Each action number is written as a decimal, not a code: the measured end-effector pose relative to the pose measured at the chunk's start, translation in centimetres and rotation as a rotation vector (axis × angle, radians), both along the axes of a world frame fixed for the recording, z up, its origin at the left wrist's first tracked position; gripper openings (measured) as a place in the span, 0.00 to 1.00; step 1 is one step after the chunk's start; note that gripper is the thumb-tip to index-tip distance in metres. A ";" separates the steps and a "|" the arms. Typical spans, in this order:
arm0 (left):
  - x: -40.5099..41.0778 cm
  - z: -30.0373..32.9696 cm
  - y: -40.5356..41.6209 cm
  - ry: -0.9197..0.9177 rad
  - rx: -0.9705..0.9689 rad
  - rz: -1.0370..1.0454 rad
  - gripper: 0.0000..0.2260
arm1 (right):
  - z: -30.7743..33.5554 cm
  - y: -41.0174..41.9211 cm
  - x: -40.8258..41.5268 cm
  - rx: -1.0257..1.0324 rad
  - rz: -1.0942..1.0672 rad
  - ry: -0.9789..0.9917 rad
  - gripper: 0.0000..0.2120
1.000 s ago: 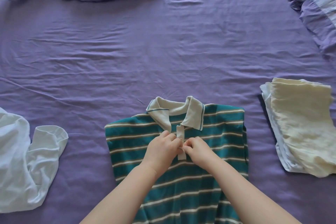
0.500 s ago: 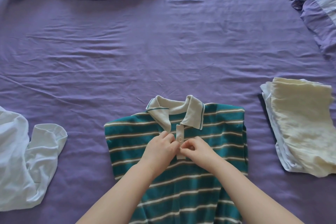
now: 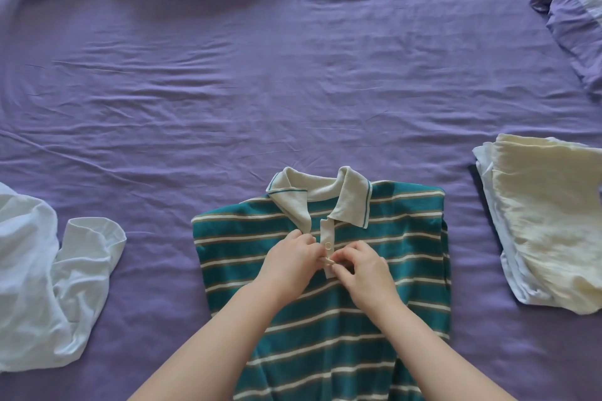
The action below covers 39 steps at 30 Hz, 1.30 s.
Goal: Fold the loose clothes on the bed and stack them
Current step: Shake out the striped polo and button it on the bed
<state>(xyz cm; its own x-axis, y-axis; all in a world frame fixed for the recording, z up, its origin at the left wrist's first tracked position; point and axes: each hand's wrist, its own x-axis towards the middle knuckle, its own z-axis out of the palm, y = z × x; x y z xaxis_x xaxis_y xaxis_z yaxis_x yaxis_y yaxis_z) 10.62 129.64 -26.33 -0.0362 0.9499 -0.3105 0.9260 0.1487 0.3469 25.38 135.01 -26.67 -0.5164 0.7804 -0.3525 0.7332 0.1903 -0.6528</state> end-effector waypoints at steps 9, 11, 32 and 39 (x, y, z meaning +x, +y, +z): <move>-0.8 -0.3 0.0 -0.030 -0.032 -0.004 0.10 | -0.5 1.3 0.3 0.145 0.190 -0.104 0.10; -0.9 -0.1 0.2 -0.051 -0.042 0.019 0.11 | -0.5 1.7 0.3 0.093 0.202 -0.112 0.10; 3.4 0.8 -1.7 -0.212 -0.037 0.677 0.10 | -0.6 0.8 0.1 -0.045 0.082 -0.084 0.11; 2.1 1.4 -1.6 -0.064 0.032 0.468 0.06 | -0.3 1.1 -0.3 0.161 0.087 -0.052 0.06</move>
<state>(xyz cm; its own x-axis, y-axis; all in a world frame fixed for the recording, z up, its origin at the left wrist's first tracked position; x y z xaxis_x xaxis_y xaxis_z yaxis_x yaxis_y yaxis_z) 12.72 128.09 -24.93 -0.4441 0.8452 -0.2973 0.7388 0.5332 0.4122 25.10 136.07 -27.00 -0.5688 0.7819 -0.2552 0.7415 0.3533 -0.5704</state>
